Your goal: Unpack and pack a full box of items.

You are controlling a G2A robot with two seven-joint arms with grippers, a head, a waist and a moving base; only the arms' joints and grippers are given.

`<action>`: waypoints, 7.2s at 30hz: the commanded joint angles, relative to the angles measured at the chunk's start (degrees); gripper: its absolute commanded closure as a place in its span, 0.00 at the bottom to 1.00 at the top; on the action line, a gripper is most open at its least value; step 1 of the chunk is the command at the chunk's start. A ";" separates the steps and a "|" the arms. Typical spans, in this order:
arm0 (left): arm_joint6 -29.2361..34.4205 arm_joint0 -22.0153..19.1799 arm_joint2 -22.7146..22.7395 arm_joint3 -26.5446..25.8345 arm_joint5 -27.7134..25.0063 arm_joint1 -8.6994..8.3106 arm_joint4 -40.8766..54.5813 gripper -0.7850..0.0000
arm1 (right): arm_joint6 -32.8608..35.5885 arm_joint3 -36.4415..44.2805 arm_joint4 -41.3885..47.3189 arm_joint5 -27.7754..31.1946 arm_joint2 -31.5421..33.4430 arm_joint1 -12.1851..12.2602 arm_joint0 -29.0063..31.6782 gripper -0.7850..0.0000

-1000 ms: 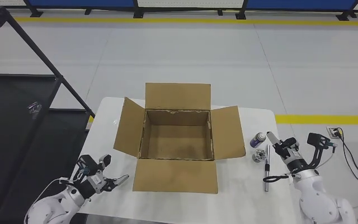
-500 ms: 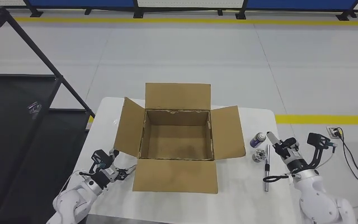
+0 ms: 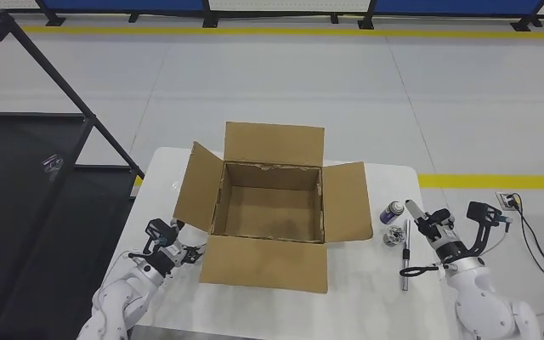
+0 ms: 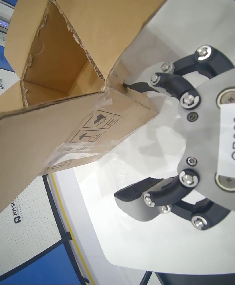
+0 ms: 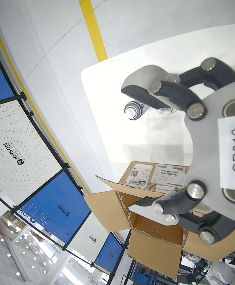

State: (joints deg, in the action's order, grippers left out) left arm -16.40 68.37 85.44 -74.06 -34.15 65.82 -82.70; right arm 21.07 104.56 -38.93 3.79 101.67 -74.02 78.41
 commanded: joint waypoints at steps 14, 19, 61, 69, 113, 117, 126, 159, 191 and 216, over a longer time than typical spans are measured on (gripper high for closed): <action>-3.11 1.30 2.08 -0.14 -0.26 -0.75 1.88 0.00 | 2.77 3.59 -8.98 -1.89 2.29 0.79 5.68 0.00; -8.58 5.49 6.10 -2.23 -2.11 -1.38 5.59 0.00 | 11.01 5.77 -15.69 -3.73 3.42 1.45 8.40 0.00; -12.84 10.52 10.26 -4.10 -6.48 -1.33 22.63 0.00 | 31.18 -6.22 -36.24 -8.02 -7.23 1.96 -4.06 0.00; -10.16 11.43 12.18 -6.16 -6.63 -1.23 32.37 0.00 | 36.35 -13.25 -35.44 -5.77 -7.57 2.32 -9.72 0.13; -8.29 11.44 12.75 -6.34 -6.75 -1.29 34.75 0.00 | 45.51 -30.04 -33.77 -5.53 -12.29 3.35 -23.09 0.70; -8.29 11.44 12.75 -6.34 -6.75 -1.29 34.75 0.00 | 45.41 -30.89 -33.40 -5.46 -12.50 3.45 -23.45 0.71; -8.29 11.44 12.75 -6.34 -6.75 -1.29 34.75 0.00 | 45.43 -33.19 -32.57 -5.19 -12.97 3.68 -24.75 0.96; -8.29 11.44 12.75 -6.34 -6.75 -1.29 34.75 0.00 | 20.76 12.47 -25.75 -12.10 -10.87 3.80 -5.20 1.00; -8.29 11.44 12.75 -6.34 -6.75 -1.29 34.75 0.00 | 26.42 -11.21 -25.85 4.08 -46.40 -1.05 -45.50 1.00; -8.29 11.44 12.75 -6.34 -6.75 -1.29 34.75 0.00 | 17.43 -71.53 -11.55 12.61 -72.34 -18.83 -65.78 1.00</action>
State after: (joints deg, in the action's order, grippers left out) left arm -24.68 79.81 98.18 -80.40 -40.90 64.53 -47.95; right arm 38.20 34.44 -50.30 16.31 29.76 -92.30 12.97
